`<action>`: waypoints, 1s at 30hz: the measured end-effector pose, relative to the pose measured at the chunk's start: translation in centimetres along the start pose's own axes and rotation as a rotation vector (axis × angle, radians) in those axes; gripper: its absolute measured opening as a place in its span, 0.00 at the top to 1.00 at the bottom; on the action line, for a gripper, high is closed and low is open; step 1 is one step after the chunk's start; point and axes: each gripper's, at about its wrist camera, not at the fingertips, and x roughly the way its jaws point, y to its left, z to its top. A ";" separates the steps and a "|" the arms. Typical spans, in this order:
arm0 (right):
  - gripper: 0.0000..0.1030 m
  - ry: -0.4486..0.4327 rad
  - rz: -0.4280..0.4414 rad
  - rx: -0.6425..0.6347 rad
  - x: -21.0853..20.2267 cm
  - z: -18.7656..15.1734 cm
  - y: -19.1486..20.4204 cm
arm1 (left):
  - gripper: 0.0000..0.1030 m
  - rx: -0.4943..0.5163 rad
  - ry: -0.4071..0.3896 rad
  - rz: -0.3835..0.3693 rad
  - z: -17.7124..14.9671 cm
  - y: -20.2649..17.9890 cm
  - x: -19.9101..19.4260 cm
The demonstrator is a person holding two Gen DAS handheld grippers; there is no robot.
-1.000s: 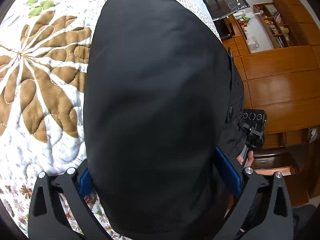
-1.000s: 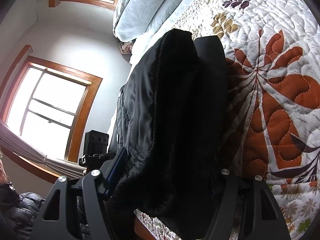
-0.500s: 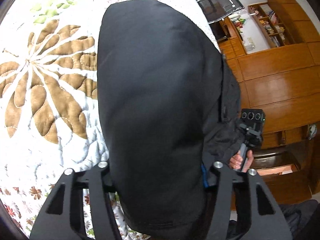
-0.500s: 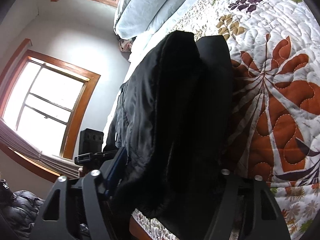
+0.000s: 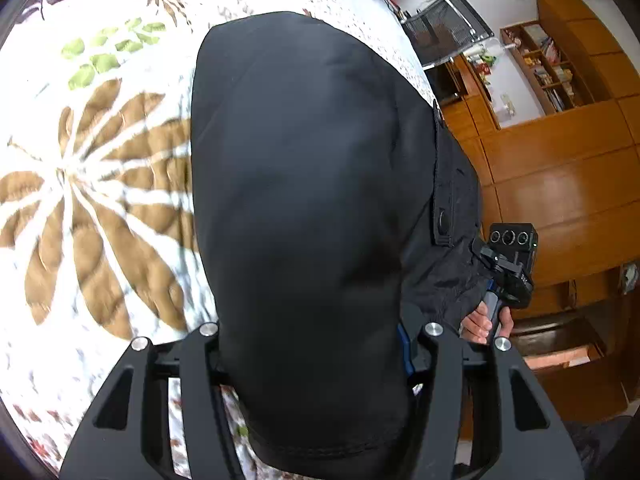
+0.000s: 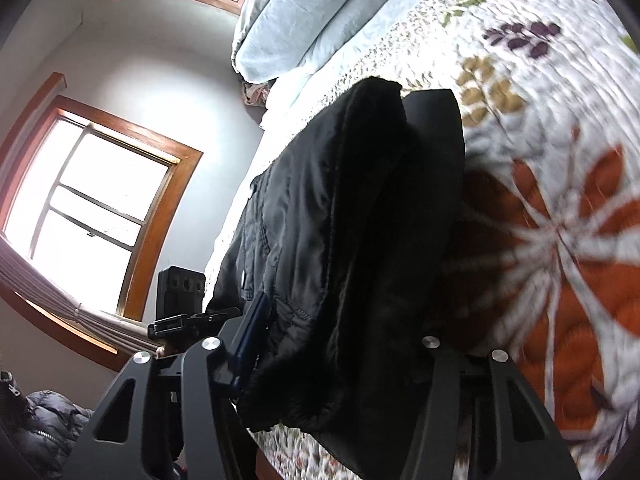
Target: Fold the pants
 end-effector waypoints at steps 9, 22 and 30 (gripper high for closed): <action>0.48 0.009 0.004 -0.024 2.7 3.6 0.3 | 0.48 -0.016 -0.074 0.036 3.3 1.4 -1.2; 0.48 0.036 0.029 0.003 6.5 5.9 -0.3 | 0.43 -0.029 -0.124 0.073 5.3 3.7 -3.5; 0.48 0.039 0.047 0.023 8.3 7.1 -1.0 | 0.38 -0.031 -0.142 0.071 5.1 5.2 -4.6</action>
